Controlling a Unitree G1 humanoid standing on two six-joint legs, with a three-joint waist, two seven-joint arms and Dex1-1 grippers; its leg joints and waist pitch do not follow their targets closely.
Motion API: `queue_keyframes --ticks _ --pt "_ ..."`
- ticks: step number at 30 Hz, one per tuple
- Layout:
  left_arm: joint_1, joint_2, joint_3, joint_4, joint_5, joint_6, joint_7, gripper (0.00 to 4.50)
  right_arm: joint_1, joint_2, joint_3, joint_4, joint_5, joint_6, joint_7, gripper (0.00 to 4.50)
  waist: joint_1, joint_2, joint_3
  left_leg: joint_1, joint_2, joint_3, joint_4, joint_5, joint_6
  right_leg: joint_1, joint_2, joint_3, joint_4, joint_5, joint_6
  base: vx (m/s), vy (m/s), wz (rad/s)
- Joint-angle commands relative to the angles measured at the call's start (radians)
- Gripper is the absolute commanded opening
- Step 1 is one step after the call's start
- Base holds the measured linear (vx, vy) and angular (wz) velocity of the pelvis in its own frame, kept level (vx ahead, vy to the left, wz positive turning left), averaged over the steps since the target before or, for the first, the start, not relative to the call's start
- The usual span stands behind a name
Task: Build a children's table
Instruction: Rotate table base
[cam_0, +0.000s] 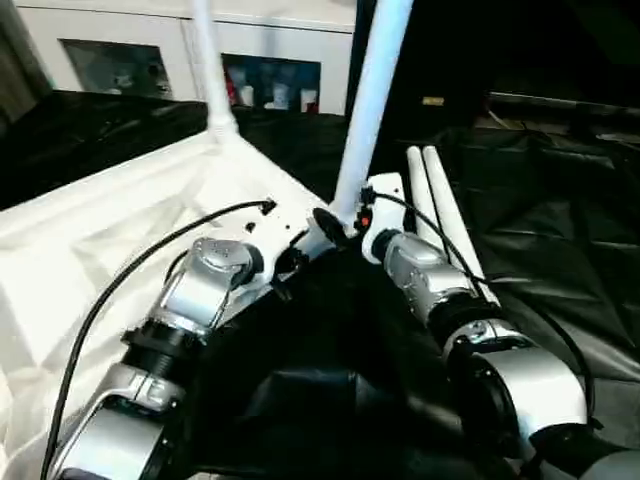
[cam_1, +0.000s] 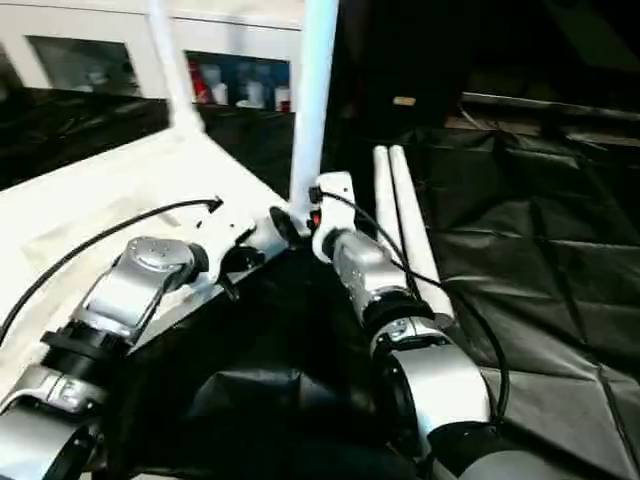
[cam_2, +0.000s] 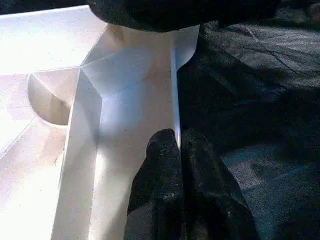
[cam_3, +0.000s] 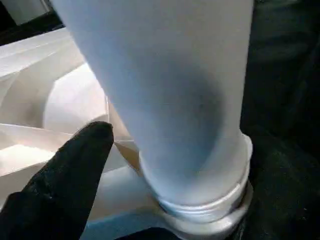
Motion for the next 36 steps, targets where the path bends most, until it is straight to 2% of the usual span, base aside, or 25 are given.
queue_keyframes --ticks 1,2,8,16,19,22,26,27,30,36 --pt "0.002 -0.011 -0.034 -0.038 -0.020 -0.023 -0.033 0.00 -0.009 0.005 0.008 0.008 -0.009 0.006 0.018 4.44 -0.001 0.016 -0.082 0.008 0.061 -0.012 -0.055 -0.096 0.054 0.066 -0.092 0.071 -0.036 -0.064 -0.262 0.000 0.000 0.00" --pt "0.003 -0.008 -0.035 -0.042 -0.021 -0.024 -0.038 0.00 -0.009 0.001 0.009 0.009 -0.009 0.003 0.026 4.44 0.002 0.014 -0.086 0.009 0.061 -0.012 -0.053 -0.083 0.059 0.068 -0.093 0.070 -0.033 -0.048 -0.265 0.000 0.000 0.00" --pt "0.015 0.011 -0.038 -0.060 -0.022 -0.028 -0.061 0.00 -0.001 -0.030 0.017 -0.001 -0.014 -0.003 0.073 4.44 0.005 0.013 -0.088 0.006 0.060 -0.011 -0.048 -0.062 0.079 0.070 -0.091 0.069 -0.027 -0.015 -0.275 0.000 0.000 0.00" --pt "0.034 0.036 -0.045 -0.083 -0.030 -0.027 -0.083 0.00 0.040 -0.084 0.025 -0.032 -0.015 -0.010 0.145 4.44 0.008 0.013 -0.086 0.006 0.059 -0.011 -0.046 -0.101 0.063 0.069 -0.092 0.069 -0.033 -0.081 -0.265 0.000 0.000 0.00" --pt "0.036 0.040 -0.046 -0.088 -0.031 -0.026 -0.088 0.00 0.055 -0.103 0.029 -0.044 -0.013 -0.016 0.179 4.44 0.007 0.011 -0.084 0.003 0.058 -0.012 -0.045 -0.126 0.055 0.071 -0.092 0.068 -0.036 -0.128 -0.252 0.000 0.000 0.00" --pt "0.037 0.044 -0.047 -0.090 -0.034 -0.026 -0.092 0.00 0.068 -0.119 0.037 -0.056 -0.017 -0.021 0.211 4.44 0.009 0.011 -0.083 0.004 0.059 -0.013 -0.044 -0.135 0.051 0.068 -0.092 0.068 -0.040 -0.166 -0.240 0.000 0.000 0.00" --pt "0.038 0.053 -0.050 -0.095 -0.037 -0.028 -0.099 0.00 0.089 -0.142 0.051 -0.083 -0.025 -0.027 0.267 4.44 0.009 0.009 -0.085 0.001 0.058 -0.013 -0.042 -0.122 0.056 0.069 -0.091 0.067 -0.038 -0.156 -0.238 0.000 0.000 0.00" --pt "0.040 0.058 -0.051 -0.099 -0.040 -0.030 -0.104 0.00 0.098 -0.152 0.059 -0.094 -0.030 -0.029 0.288 4.44 0.010 0.009 -0.088 0.001 0.058 -0.013 -0.039 -0.099 0.066 0.069 -0.089 0.067 -0.032 -0.120 -0.247 0.000 0.000 0.00" --pt "0.048 0.071 -0.056 -0.111 -0.045 -0.038 -0.124 0.00 0.115 -0.173 0.071 -0.118 -0.039 -0.034 0.327 4.44 0.010 0.009 -0.089 -0.001 0.058 -0.013 -0.037 -0.087 0.079 0.071 -0.089 0.066 -0.028 -0.090 -0.261 0.000 0.000 0.00" --pt "0.056 0.085 -0.060 -0.120 -0.044 -0.042 -0.138 0.00 0.132 -0.192 0.092 -0.152 -0.044 -0.032 0.365 4.44 0.009 0.009 -0.086 0.001 0.059 -0.013 -0.037 -0.125 0.070 0.069 -0.089 0.065 -0.035 -0.145 -0.252 0.000 0.000 0.00"
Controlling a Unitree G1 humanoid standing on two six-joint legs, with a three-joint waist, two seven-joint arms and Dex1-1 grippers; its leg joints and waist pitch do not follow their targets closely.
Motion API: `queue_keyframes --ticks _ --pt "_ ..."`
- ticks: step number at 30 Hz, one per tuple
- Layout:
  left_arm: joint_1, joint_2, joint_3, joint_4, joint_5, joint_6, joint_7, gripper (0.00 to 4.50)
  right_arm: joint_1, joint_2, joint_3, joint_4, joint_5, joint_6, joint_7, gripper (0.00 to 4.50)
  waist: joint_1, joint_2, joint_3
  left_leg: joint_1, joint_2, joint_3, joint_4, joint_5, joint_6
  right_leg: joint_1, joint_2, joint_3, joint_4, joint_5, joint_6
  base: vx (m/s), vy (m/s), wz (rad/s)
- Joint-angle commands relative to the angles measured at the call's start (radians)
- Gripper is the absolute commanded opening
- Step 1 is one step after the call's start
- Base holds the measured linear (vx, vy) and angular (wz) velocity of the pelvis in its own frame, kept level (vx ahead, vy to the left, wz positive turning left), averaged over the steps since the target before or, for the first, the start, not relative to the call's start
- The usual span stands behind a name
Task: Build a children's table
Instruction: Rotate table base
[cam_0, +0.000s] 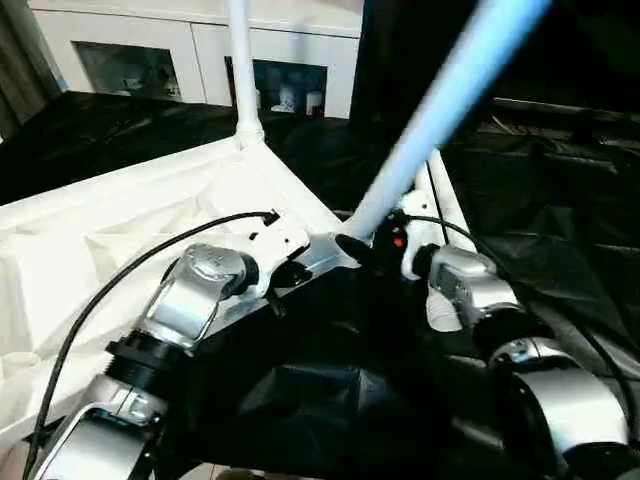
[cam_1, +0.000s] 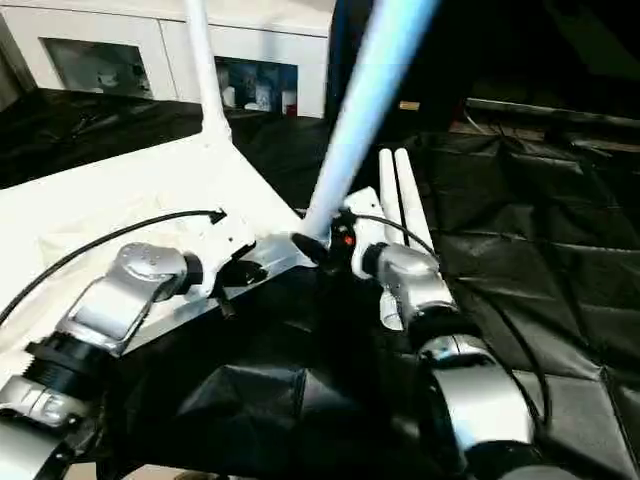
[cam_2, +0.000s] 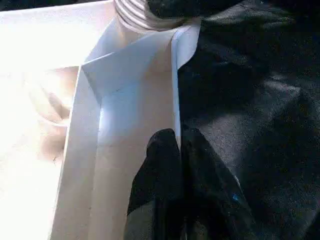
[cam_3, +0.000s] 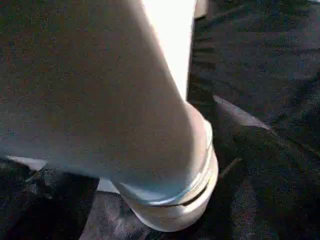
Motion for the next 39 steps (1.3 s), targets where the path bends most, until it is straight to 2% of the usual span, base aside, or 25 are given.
queue_keyframes --ticks 1,6,9,10,14,16,18,19,21,23,24,27,28,31,32,35,36,37,38,39 --pt "0.000 0.007 -0.020 -0.036 -0.010 -0.022 -0.023 0.00 0.006 -0.013 0.003 -0.033 -0.007 -0.011 0.012 4.44 0.003 0.010 -0.085 0.005 0.053 -0.012 -0.059 -0.134 0.062 0.068 -0.089 0.066 -0.056 -0.155 -0.249 0.000 0.000 0.00" --pt "0.010 0.018 -0.031 -0.056 -0.011 -0.020 -0.038 0.00 0.003 -0.011 -0.006 -0.049 0.005 -0.011 0.024 4.44 0.004 0.010 -0.085 0.007 0.054 -0.013 -0.059 -0.140 0.051 0.066 -0.089 0.067 -0.057 -0.183 -0.237 0.000 0.000 0.00" --pt "0.022 0.024 -0.041 -0.078 -0.011 -0.015 -0.048 0.00 0.011 -0.005 -0.002 -0.060 0.014 -0.010 0.032 4.17 0.005 0.008 -0.087 0.006 0.054 -0.013 -0.058 -0.127 0.054 0.067 -0.087 0.066 -0.053 -0.160 -0.242 0.000 0.000 0.00" --pt "0.027 0.027 -0.044 -0.084 -0.011 -0.014 -0.051 0.00 0.014 -0.003 0.001 -0.062 0.015 -0.010 0.032 4.06 0.005 0.012 -0.087 0.004 0.055 -0.014 -0.058 -0.119 0.056 0.068 -0.088 0.066 -0.050 -0.147 -0.245 0.000 0.000 0.00" --pt "0.041 0.026 -0.049 -0.102 -0.010 0.004 -0.049 0.00 0.016 0.001 0.010 -0.048 -0.004 0.020 -0.011 3.69 0.006 0.013 -0.088 0.005 0.054 -0.014 -0.057 -0.118 0.055 0.068 -0.087 0.066 -0.049 -0.130 -0.252 0.000 0.000 0.00" --pt "0.051 0.016 -0.046 -0.108 -0.011 0.016 -0.034 0.00 0.012 0.001 0.009 -0.016 -0.029 0.057 -0.115 3.69 0.006 0.013 -0.087 0.005 0.054 -0.014 -0.058 -0.121 0.051 0.067 -0.086 0.065 -0.050 -0.137 -0.251 0.000 0.000 0.00" --pt "0.056 0.005 -0.041 -0.110 -0.007 0.028 -0.007 0.00 0.004 0.000 -0.016 0.020 -0.031 0.100 -0.236 3.69 0.009 0.016 -0.087 0.013 0.052 -0.012 -0.058 -0.134 0.023 0.063 -0.086 0.067 -0.054 -0.161 -0.246 0.000 0.000 0.00" --pt "0.056 0.005 -0.040 -0.110 -0.007 0.029 -0.005 0.00 0.003 0.000 -0.018 0.021 -0.030 0.102 -0.240 3.69 0.008 0.015 -0.087 0.011 0.051 -0.011 -0.058 -0.137 0.020 0.064 -0.086 0.068 -0.054 -0.162 -0.244 0.000 0.000 0.00" --pt "0.047 -0.002 -0.029 -0.098 -0.002 0.047 0.021 0.00 -0.004 -0.007 -0.043 0.032 -0.016 0.113 -0.292 3.69 0.008 0.020 -0.084 0.009 0.051 -0.014 -0.061 -0.171 0.011 0.065 -0.085 0.066 -0.057 -0.200 -0.223 0.000 0.000 0.00" --pt "0.041 -0.004 -0.023 -0.088 0.002 0.051 0.032 0.00 -0.008 -0.012 -0.055 0.029 -0.008 0.112 -0.307 3.69 0.008 0.017 -0.084 0.010 0.051 -0.014 -0.061 -0.181 0.007 0.065 -0.086 0.066 -0.061 -0.215 -0.215 0.000 0.000 0.00" --pt "0.040 -0.005 -0.022 -0.085 0.003 0.050 0.035 0.00 -0.008 -0.013 -0.062 0.022 -0.001 0.111 -0.306 3.69 0.008 0.022 -0.085 0.010 0.049 -0.013 -0.060 -0.185 0.006 0.064 -0.084 0.066 -0.062 -0.215 -0.212 0.000 0.000 0.00" --pt "0.040 -0.006 -0.020 -0.086 0.003 0.053 0.038 0.00 -0.007 -0.015 -0.068 0.006 0.009 0.115 -0.307 3.69 0.008 0.021 -0.088 0.005 0.047 -0.014 -0.059 -0.171 0.013 0.069 -0.084 0.065 -0.057 -0.186 -0.214 0.000 0.000 0.00" --pt "0.040 -0.008 -0.019 -0.090 0.001 0.057 0.040 0.00 -0.004 -0.015 -0.072 -0.013 0.017 0.120 -0.309 3.69 0.007 0.026 -0.088 0.005 0.047 -0.014 -0.058 -0.170 0.017 0.068 -0.083 0.064 -0.058 -0.181 -0.216 0.000 0.000 0.00" --pt "0.040 -0.010 -0.022 -0.090 -0.001 0.060 0.047 0.00 0.003 -0.013 -0.080 -0.046 0.033 0.130 -0.294 3.69 0.007 0.026 -0.089 0.004 0.047 -0.015 -0.057 -0.166 0.023 0.069 -0.082 0.063 -0.056 -0.173 -0.222 0.000 0.000 0.00" --pt "0.040 -0.010 -0.023 -0.090 -0.001 0.061 0.048 0.00 0.004 -0.013 -0.081 -0.048 0.034 0.131 -0.292 3.85 0.006 0.026 -0.089 0.004 0.047 -0.015 -0.057 -0.166 0.024 0.069 -0.082 0.063 -0.056 -0.172 -0.221 0.000 0.000 0.00" --pt "0.040 -0.009 -0.026 -0.091 -0.002 0.059 0.051 0.00 0.016 -0.014 -0.087 -0.101 0.057 0.168 -0.238 4.06 0.006 0.022 -0.089 0.004 0.047 -0.014 -0.057 -0.168 0.034 0.070 -0.081 0.063 -0.056 -0.175 -0.219 0.000 0.000 0.00" --pt "0.040 -0.002 -0.027 -0.090 -0.001 0.052 0.047 0.00 0.041 -0.027 -0.061 -0.237 0.099 0.307 -0.137 4.13 0.006 0.021 -0.088 0.004 0.048 -0.015 -0.057 -0.167 0.035 0.069 -0.082 0.063 -0.057 -0.183 -0.216 0.000 0.000 0.00" --pt "0.040 0.002 -0.028 -0.090 0.000 0.047 0.043 0.00 0.052 -0.038 -0.044 -0.302 0.116 0.389 -0.097 4.23 0.008 0.020 -0.087 0.002 0.048 -0.017 -0.058 -0.150 0.056 0.075 -0.076 0.063 -0.056 -0.165 -0.202 0.000 0.000 0.00" --pt "0.040 0.004 -0.029 -0.090 0.000 0.044 0.041 0.00 0.059 -0.046 -0.033 -0.344 0.127 0.443 -0.073 4.23 0.009 0.021 -0.087 0.003 0.049 -0.018 -0.059 -0.145 0.058 0.074 -0.075 0.062 -0.056 -0.165 -0.200 0.000 0.000 0.00" --pt "0.040 0.004 -0.029 -0.090 0.000 0.044 0.041 0.00 0.059 -0.046 -0.033 -0.344 0.127 0.443 -0.073 4.37 0.010 0.022 -0.088 0.004 0.050 -0.018 -0.058 -0.147 0.056 0.072 -0.077 0.062 -0.057 -0.172 -0.198 0.000 0.000 0.00"
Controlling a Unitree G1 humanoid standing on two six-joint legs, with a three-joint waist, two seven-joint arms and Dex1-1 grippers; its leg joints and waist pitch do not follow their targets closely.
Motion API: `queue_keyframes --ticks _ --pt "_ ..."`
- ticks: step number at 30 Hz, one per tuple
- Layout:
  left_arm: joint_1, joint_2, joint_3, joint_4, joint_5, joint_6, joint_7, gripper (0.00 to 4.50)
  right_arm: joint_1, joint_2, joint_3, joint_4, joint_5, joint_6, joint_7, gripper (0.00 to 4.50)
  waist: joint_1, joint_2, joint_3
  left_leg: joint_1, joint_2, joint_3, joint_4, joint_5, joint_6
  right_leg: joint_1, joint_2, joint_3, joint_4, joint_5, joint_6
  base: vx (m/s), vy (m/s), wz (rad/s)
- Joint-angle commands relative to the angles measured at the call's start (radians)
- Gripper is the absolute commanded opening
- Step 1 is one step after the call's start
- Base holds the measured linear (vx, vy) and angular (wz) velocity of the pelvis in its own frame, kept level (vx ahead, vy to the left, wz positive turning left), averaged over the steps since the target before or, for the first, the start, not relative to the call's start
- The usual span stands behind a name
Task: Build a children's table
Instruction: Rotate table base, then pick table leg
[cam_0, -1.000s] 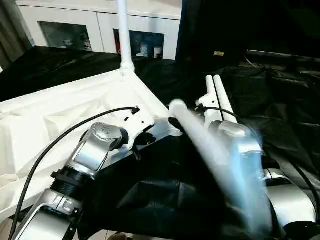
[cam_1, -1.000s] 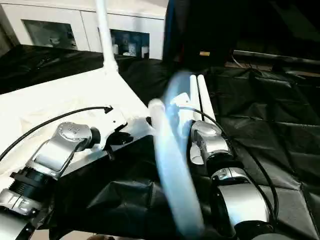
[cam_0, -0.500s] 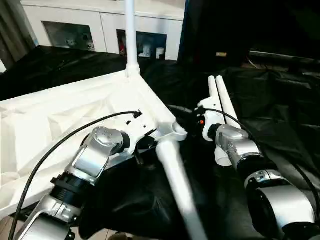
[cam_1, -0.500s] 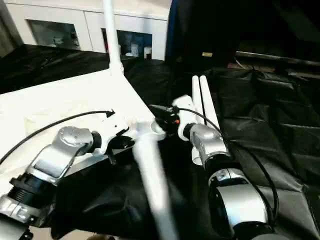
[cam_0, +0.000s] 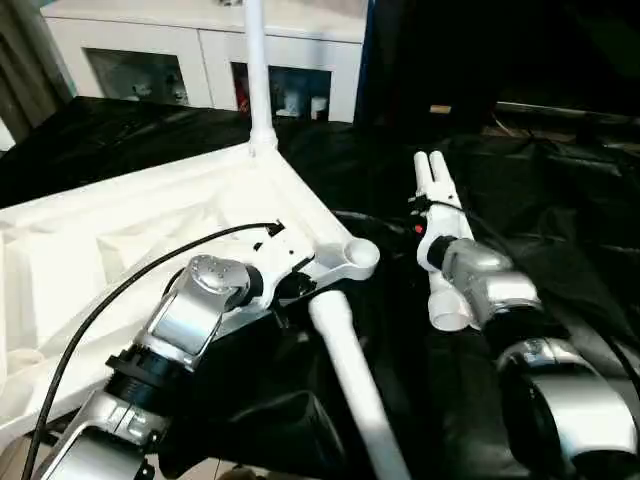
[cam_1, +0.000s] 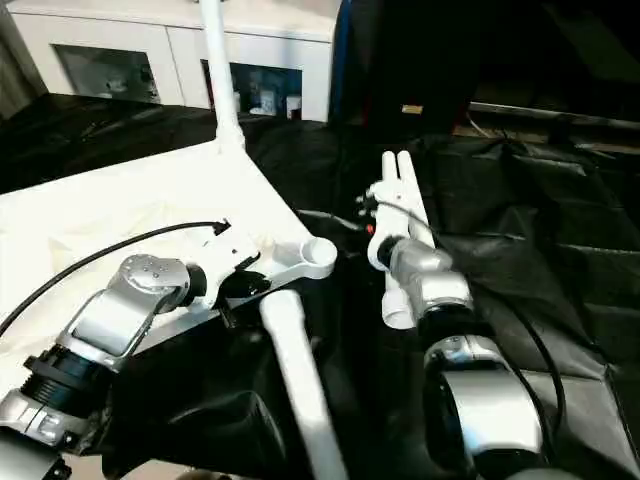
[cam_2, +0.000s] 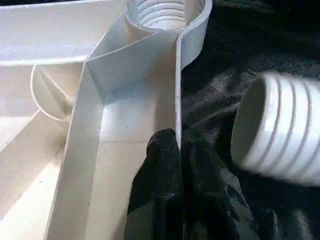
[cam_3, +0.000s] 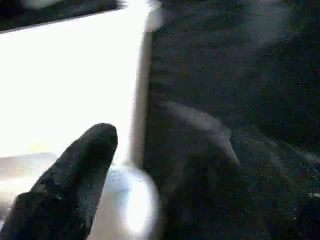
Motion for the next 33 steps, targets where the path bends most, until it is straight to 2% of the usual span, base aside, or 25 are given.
queue_keyframes --ticks 1,2,3,5,6,7,8,9,10,12,13,14,15,17,19,20,21,22,23,26,28,29,30,32,33 --pt "-0.010 0.010 -0.005 -0.003 0.002 -0.025 0.002 0.00 0.031 -0.051 0.049 -0.166 0.049 0.207 0.077 4.44 0.004 0.008 -0.084 0.005 0.047 -0.016 -0.065 -0.153 0.052 0.067 -0.082 0.063 -0.067 -0.197 -0.196 0.000 0.000 0.00" --pt "-0.010 0.010 -0.005 -0.003 0.002 -0.027 0.002 0.00 0.034 -0.055 0.054 -0.180 0.053 0.224 0.082 4.44 0.008 0.008 -0.081 0.005 0.042 -0.017 -0.065 -0.149 0.052 0.071 -0.073 0.061 -0.070 -0.205 -0.186 0.000 0.000 0.00" --pt "-0.010 0.012 -0.004 -0.001 0.002 -0.040 0.001 0.00 0.053 -0.081 0.079 -0.265 0.083 0.327 0.112 4.48 0.009 0.009 -0.082 0.004 0.046 -0.018 -0.066 -0.137 0.050 0.070 -0.076 0.063 -0.067 -0.200 -0.178 0.000 0.000 0.00" --pt "-0.010 0.016 -0.007 0.004 -0.001 -0.093 -0.012 0.00 0.084 -0.124 0.117 -0.379 0.134 0.442 0.141 4.48 0.017 0.008 -0.086 0.005 0.045 -0.017 -0.064 -0.131 0.047 0.069 -0.078 0.063 -0.069 -0.203 -0.162 0.000 0.000 0.00" --pt "-0.016 0.018 -0.004 0.017 -0.001 -0.131 -0.011 0.00 0.130 -0.195 0.175 -0.544 0.216 0.595 0.172 4.48 0.017 0.007 -0.083 0.003 0.043 -0.018 -0.064 -0.127 0.049 0.071 -0.074 0.064 -0.072 -0.204 -0.155 0.000 0.000 0.00" --pt "-0.017 0.018 -0.004 0.018 -0.001 -0.132 -0.011 0.00 0.133 -0.199 0.177 -0.554 0.220 0.605 0.173 4.48 0.025 0.007 -0.085 0.007 0.047 -0.018 -0.063 -0.121 0.053 0.070 -0.075 0.066 -0.071 -0.196 -0.137 0.000 0.000 0.00" --pt "-0.019 0.019 -0.005 0.020 -0.001 -0.133 -0.011 0.28 0.141 -0.211 0.183 -0.585 0.232 0.634 0.178 4.49 0.024 0.007 -0.084 0.005 0.047 -0.018 -0.065 -0.125 0.050 0.068 -0.076 0.065 -0.071 -0.204 -0.135 0.000 0.000 0.00" --pt "-0.023 0.021 -0.003 0.017 -0.007 -0.126 -0.021 0.57 0.152 -0.239 0.201 -0.639 0.258 0.695 0.187 4.50 0.024 0.002 -0.084 0.003 0.044 -0.016 -0.064 -0.138 0.039 0.068 -0.079 0.064 -0.075 -0.237 -0.128 0.000 0.000 0.00" --pt "-0.032 0.021 0.009 0.015 -0.018 -0.114 -0.023 0.57 0.171 -0.281 0.226 -0.728 0.286 0.795 0.202 4.50 0.025 0.001 -0.081 0.003 0.041 -0.016 -0.065 -0.146 0.031 0.068 -0.078 0.063 -0.081 -0.280 -0.116 0.000 0.000 0.00" --pt "-0.039 0.021 0.015 0.019 -0.018 -0.110 -0.016 0.77 0.178 -0.298 0.239 -0.767 0.291 0.843 0.209 4.50 0.030 0.003 -0.081 0.003 0.044 -0.018 -0.066 -0.144 0.019 0.065 -0.079 0.064 -0.080 -0.292 -0.106 0.000 0.000 0.00" --pt "-0.044 0.024 0.017 0.024 -0.017 -0.110 -0.016 0.77 0.183 -0.304 0.241 -0.798 0.300 0.897 0.215 4.50 0.030 0.003 -0.081 0.003 0.044 -0.018 -0.066 -0.144 0.019 0.065 -0.079 0.064 -0.080 -0.292 -0.106 0.000 0.000 0.00" --pt "-0.046 0.024 0.019 0.029 -0.017 -0.110 -0.013 1.00 0.185 -0.302 0.237 -0.813 0.312 0.934 0.215 4.50 0.029 -0.003 -0.081 0.003 0.043 -0.017 -0.065 -0.148 0.014 0.064 -0.080 0.064 -0.082 -0.300 -0.105 0.000 0.000 0.00" --pt "-0.052 0.026 0.025 0.038 -0.020 -0.105 -0.013 1.04 0.195 -0.300 0.246 -0.846 0.330 1.004 0.210 4.50 0.030 0.000 -0.082 0.005 0.043 -0.018 -0.065 -0.146 0.012 0.064 -0.079 0.064 -0.082 -0.301 -0.106 0.000 0.000 0.00" --pt "-0.057 0.027 0.030 0.045 -0.023 -0.101 -0.012 1.16 0.208 -0.307 0.274 -0.876 0.338 1.049 0.193 4.50 0.030 0.000 -0.080 0.004 0.042 -0.018 -0.065 -0.147 0.009 0.063 -0.079 0.064 -0.084 -0.308 -0.104 0.000 0.000 0.00" --pt "-0.063 0.030 0.038 0.044 -0.028 -0.094 -0.013 1.42 0.233 -0.339 0.378 -0.891 0.299 1.064 0.156 4.50 0.033 -0.006 -0.079 0.004 0.043 -0.017 -0.066 -0.148 0.000 0.062 -0.082 0.064 -0.087 -0.341 -0.081 0.000 0.000 0.00" --pt "-0.063 0.030 0.038 0.044 -0.028 -0.094 -0.013 1.50 0.233 -0.339 0.378 -0.891 0.299 1.064 0.156 4.50 0.033 -0.006 -0.079 0.004 0.043 -0.017 -0.066 -0.148 0.000 0.062 -0.082 0.064 -0.087 -0.341 -0.081 0.000 0.000 0.00" --pt "-0.064 0.031 0.044 0.038 -0.032 -0.087 -0.013 1.54 0.241 -0.345 0.414 -0.888 0.280 1.065 0.139 4.50 0.034 -0.005 -0.078 0.007 0.043 -0.019 -0.067 -0.159 -0.008 0.060 -0.082 0.063 -0.090 -0.369 -0.067 0.000 0.000 0.00" --pt "-0.064 0.033 0.048 0.028 -0.038 -0.077 -0.015 1.59 0.244 -0.344 0.430 -0.880 0.266 1.067 0.127 4.50 0.032 -0.006 -0.072 0.012 0.041 -0.018 -0.069 -0.200 -0.017 0.055 -0.083 0.062 -0.102 -0.436 -0.049 0.000 0.000 0.00" --pt "-0.064 0.033 0.050 0.022 -0.041 -0.071 -0.016 1.66 0.245 -0.344 0.440 -0.875 0.257 1.068 0.120 4.50 0.032 -0.006 -0.072 0.012 0.041 -0.018 -0.069 -0.200 -0.017 0.055 -0.083 0.062 -0.102 -0.436 -0.049 0.000 0.000 0.00" --pt "-0.059 0.048 0.058 -0.023 -0.059 -0.032 -0.031 1.97 0.247 -0.334 0.458 -0.862 0.230 1.089 0.081 4.50 0.032 -0.005 -0.074 0.023 0.044 -0.025 -0.074 -0.246 -0.035 0.053 -0.086 0.057 -0.110 -0.499 -0.019 0.000 0.000 0.00" --pt "-0.034 0.070 0.078 -0.125 -0.098 0.049 -0.063 2.09 0.243 -0.325 0.459 -0.833 0.215 1.089 0.049 4.50 0.028 -0.003 -0.074 0.023 0.047 -0.028 -0.076 -0.267 -0.045 0.054 -0.087 0.056 -0.108 -0.497 -0.025 0.000 0.000 0.00" --pt "-0.019 0.081 0.088 -0.179 -0.118 0.090 -0.077 2.16 0.241 -0.325 0.464 -0.818 0.210 1.080 0.038 4.50 0.022 -0.001 -0.072 0.025 0.049 -0.032 -0.078 -0.299 -0.058 0.053 -0.088 0.052 -0.110 -0.501 -0.041 0.000 0.000 0.00" --pt "-0.016 0.083 0.090 -0.188 -0.121 0.096 -0.079 2.16 0.241 -0.326 0.464 -0.816 0.209 1.079 0.037 4.50 0.018 -0.001 -0.070 0.036 0.046 -0.030 -0.074 -0.329 -0.058 0.047 -0.086 0.051 -0.119 -0.512 -0.047 0.000 0.000 0.00" --pt "0.020 0.092 0.111 -0.276 -0.145 0.159 -0.072 2.39 0.242 -0.333 0.462 -0.814 0.204 1.074 0.035 4.50 0.018 -0.004 -0.071 0.030 0.046 -0.030 -0.076 -0.342 -0.054 0.054 -0.089 0.049 -0.121 -0.515 -0.036 0.000 0.000 0.00" --pt "0.020 0.092 0.111 -0.276 -0.145 0.159 -0.072 2.49 0.242 -0.333 0.462 -0.814 0.204 1.074 0.035 4.50 0.015 -0.007 -0.070 0.028 0.043 -0.032 -0.077 -0.333 -0.046 0.056 -0.085 0.046 -0.119 -0.524 -0.027 0.000 0.000 0.00"
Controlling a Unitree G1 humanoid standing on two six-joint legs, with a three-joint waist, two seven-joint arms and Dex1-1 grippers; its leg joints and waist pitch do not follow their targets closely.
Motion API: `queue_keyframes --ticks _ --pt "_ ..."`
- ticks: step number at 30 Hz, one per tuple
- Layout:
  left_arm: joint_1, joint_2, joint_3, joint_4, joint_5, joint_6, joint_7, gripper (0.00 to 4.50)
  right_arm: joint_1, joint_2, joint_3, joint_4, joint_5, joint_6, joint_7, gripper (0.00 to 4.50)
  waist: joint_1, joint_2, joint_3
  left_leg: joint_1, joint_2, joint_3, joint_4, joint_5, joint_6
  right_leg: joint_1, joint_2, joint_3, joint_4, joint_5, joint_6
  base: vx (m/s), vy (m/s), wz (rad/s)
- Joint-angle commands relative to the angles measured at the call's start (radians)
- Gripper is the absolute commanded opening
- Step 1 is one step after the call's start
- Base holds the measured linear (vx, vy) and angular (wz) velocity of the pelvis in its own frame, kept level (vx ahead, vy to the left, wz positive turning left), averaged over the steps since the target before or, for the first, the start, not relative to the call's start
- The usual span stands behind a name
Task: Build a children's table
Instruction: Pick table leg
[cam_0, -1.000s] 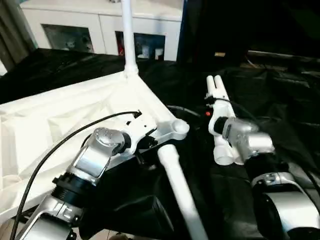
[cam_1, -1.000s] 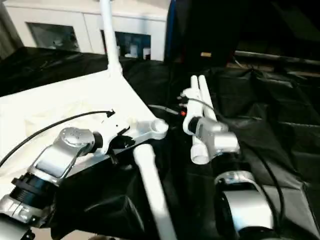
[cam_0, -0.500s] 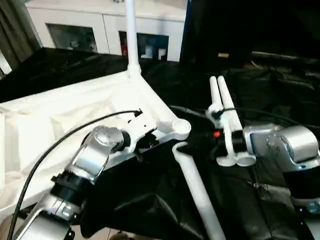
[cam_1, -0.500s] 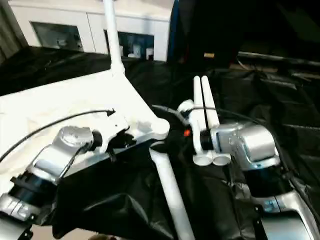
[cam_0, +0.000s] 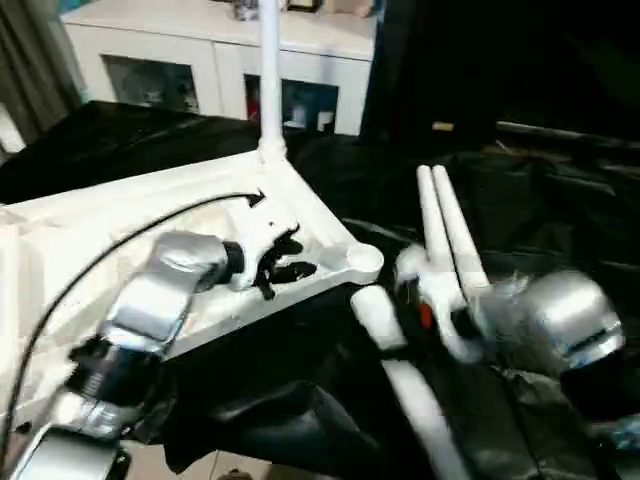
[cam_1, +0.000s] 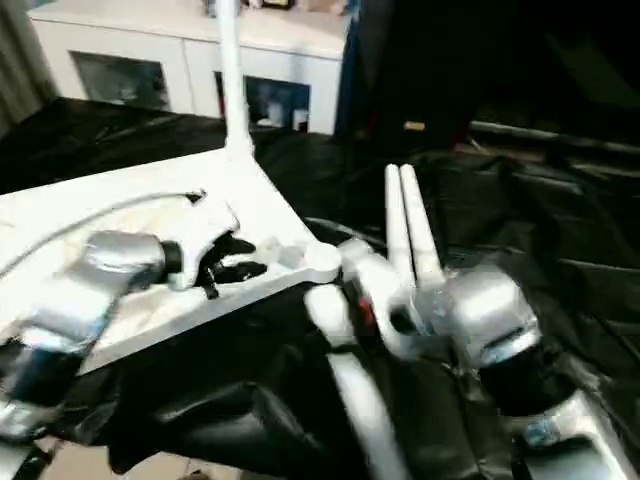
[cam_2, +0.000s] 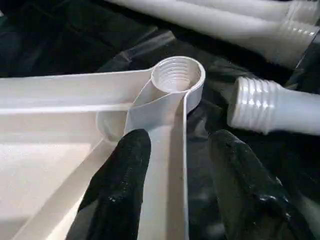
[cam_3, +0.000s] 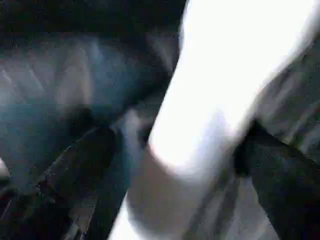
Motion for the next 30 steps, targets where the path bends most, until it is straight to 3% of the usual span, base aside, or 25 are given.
queue_keyframes --ticks 1,3,5,7,9,14,17,18,20,22,26,27,30 --pt "0.018 0.003 0.010 -0.060 -0.018 0.049 0.004 2.51 -0.002 -0.009 0.013 0.012 -0.007 0.018 -0.012 4.50 0.000 0.011 -0.056 0.018 0.041 -0.026 -0.074 -0.335 -0.041 0.033 -0.086 0.053 -0.106 -0.527 -0.036 0.000 0.000 0.00" --pt "0.045 0.013 0.018 -0.100 -0.021 0.078 0.016 2.76 -0.006 -0.019 0.014 0.013 -0.015 0.017 -0.018 4.50 -0.001 0.011 -0.057 0.013 0.043 -0.028 -0.075 -0.321 -0.040 0.037 -0.087 0.053 -0.105 -0.524 -0.034 0.000 0.000 0.00" --pt "0.070 0.026 0.027 -0.141 -0.027 0.106 0.027 2.92 -0.006 -0.021 0.004 0.020 -0.014 0.019 -0.022 4.12 0.001 0.016 -0.057 0.018 0.041 -0.025 -0.073 -0.319 -0.038 0.031 -0.084 0.054 -0.106 -0.523 -0.029 0.000 0.000 0.00" --pt "0.097 0.034 0.051 -0.195 -0.052 0.151 0.038 3.05 -0.006 -0.009 -0.015 0.048 -0.020 0.012 -0.043 4.09 -0.001 0.018 -0.058 0.015 0.041 -0.026 -0.074 -0.316 -0.036 0.034 -0.082 0.052 -0.106 -0.506 -0.034 0.000 0.000 0.00" --pt "0.114 0.032 0.065 -0.234 -0.076 0.187 0.037 3.34 0.000 0.003 -0.043 0.068 -0.022 0.007 -0.054 3.77 0.000 0.019 -0.058 0.015 0.043 -0.026 -0.074 -0.314 -0.039 0.033 -0.081 0.054 -0.101 -0.475 -0.053 0.000 0.000 0.00" --pt "0.135 0.031 0.073 -0.271 -0.101 0.226 0.041 3.78 -0.010 0.011 -0.076 0.095 -0.017 0.003 -0.056 3.32 -0.001 0.021 -0.059 0.012 0.044 -0.026 -0.076 -0.316 -0.041 0.037 -0.079 0.056 -0.094 -0.432 -0.073 0.000 0.000 0.00" --pt "0.144 0.028 0.072 -0.285 -0.117 0.251 0.053 3.82 -0.021 0.016 -0.102 0.114 -0.011 -0.005 -0.059 3.22 0.000 0.023 -0.059 0.011 0.042 -0.026 -0.075 -0.305 -0.039 0.039 -0.079 0.057 -0.093 -0.432 -0.073 0.000 0.000 0.00" --pt "0.146 0.025 0.071 -0.289 -0.119 0.256 0.058 4.13 -0.022 0.011 -0.104 0.110 -0.009 -0.010 -0.056 2.96 0.000 0.022 -0.060 0.011 0.042 -0.025 -0.074 -0.301 -0.039 0.039 -0.079 0.057 -0.094 -0.428 -0.074 0.000 0.000 0.00" --pt "0.150 0.028 0.066 -0.293 -0.115 0.258 0.065 4.13 -0.023 0.007 -0.114 0.099 -0.003 -0.008 -0.054 2.96 0.000 0.023 -0.060 0.010 0.042 -0.025 -0.074 -0.293 -0.038 0.040 -0.078 0.058 -0.091 -0.412 -0.077 0.000 0.000 0.00" --pt "0.154 0.034 0.065 -0.299 -0.117 0.260 0.074 4.41 -0.025 0.002 -0.143 0.073 0.016 0.015 -0.046 2.68 0.000 0.025 -0.062 0.008 0.043 -0.025 -0.074 -0.280 -0.037 0.042 -0.076 0.059 -0.088 -0.392 -0.079 0.000 0.000 0.00" --pt "0.159 0.022 0.083 -0.316 -0.147 0.277 0.086 4.50 -0.021 -0.009 -0.188 0.059 0.042 0.042 -0.033 2.30 0.001 0.026 -0.063 0.008 0.043 -0.022 -0.072 -0.257 -0.035 0.043 -0.075 0.061 -0.082 -0.353 -0.096 0.000 0.000 0.00" --pt "0.159 0.019 0.085 -0.317 -0.151 0.281 0.089 4.50 -0.021 -0.012 -0.197 0.060 0.047 0.045 -0.030 2.23 0.001 0.021 -0.064 0.006 0.043 -0.021 -0.072 -0.242 -0.030 0.046 -0.076 0.062 -0.080 -0.336 -0.107 0.000 0.000 0.00" --pt "0.163 0.006 0.095 -0.322 -0.166 0.284 0.101 4.50 -0.025 -0.021 -0.232 0.066 0.065 0.057 -0.020 2.06 0.001 0.021 -0.064 0.004 0.043 -0.020 -0.070 -0.227 -0.027 0.047 -0.075 0.062 -0.077 -0.322 -0.113 0.000 0.000 0.00"
